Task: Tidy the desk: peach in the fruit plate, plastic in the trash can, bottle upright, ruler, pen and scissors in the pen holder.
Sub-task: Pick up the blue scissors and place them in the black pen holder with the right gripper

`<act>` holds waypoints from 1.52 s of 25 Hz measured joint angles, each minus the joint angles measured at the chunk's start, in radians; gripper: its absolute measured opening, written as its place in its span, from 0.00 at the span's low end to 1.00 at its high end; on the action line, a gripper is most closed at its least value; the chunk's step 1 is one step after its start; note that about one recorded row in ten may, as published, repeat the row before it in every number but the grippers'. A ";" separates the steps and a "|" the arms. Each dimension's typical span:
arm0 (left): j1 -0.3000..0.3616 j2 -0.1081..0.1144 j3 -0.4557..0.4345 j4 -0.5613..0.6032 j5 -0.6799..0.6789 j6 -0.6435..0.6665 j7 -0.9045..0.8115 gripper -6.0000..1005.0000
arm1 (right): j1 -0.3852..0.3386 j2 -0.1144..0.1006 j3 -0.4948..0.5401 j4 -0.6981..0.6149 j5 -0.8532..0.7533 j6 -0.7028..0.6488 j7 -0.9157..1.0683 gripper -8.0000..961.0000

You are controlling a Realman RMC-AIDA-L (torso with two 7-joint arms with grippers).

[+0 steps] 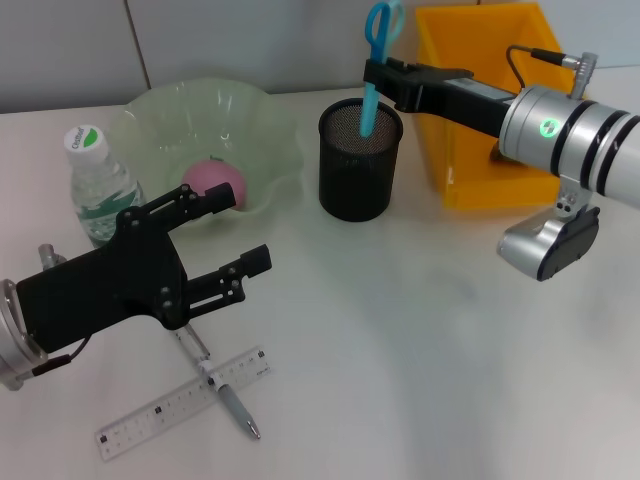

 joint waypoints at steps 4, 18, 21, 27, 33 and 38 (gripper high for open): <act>0.000 0.000 -0.002 -0.008 0.000 0.002 0.013 0.77 | -0.003 0.002 -0.037 -0.009 0.003 0.048 0.013 0.33; 0.018 0.002 -0.006 -0.013 -0.033 0.037 0.047 0.77 | -0.019 0.004 -0.137 -0.049 0.084 0.150 0.044 0.34; 0.020 0.002 -0.003 -0.013 -0.039 0.038 0.050 0.77 | -0.023 0.004 -0.143 -0.050 0.085 0.150 0.044 0.34; 0.022 0.002 0.001 -0.013 -0.042 0.040 0.052 0.77 | -0.038 0.004 -0.151 -0.063 0.086 0.140 0.044 0.36; 0.022 0.002 0.001 -0.013 -0.043 0.042 0.052 0.77 | -0.080 0.004 -0.170 -0.123 0.155 0.113 0.044 0.39; 0.018 0.002 0.001 -0.013 -0.043 0.053 0.052 0.77 | -0.148 0.004 -0.192 -0.218 0.358 0.047 0.039 0.41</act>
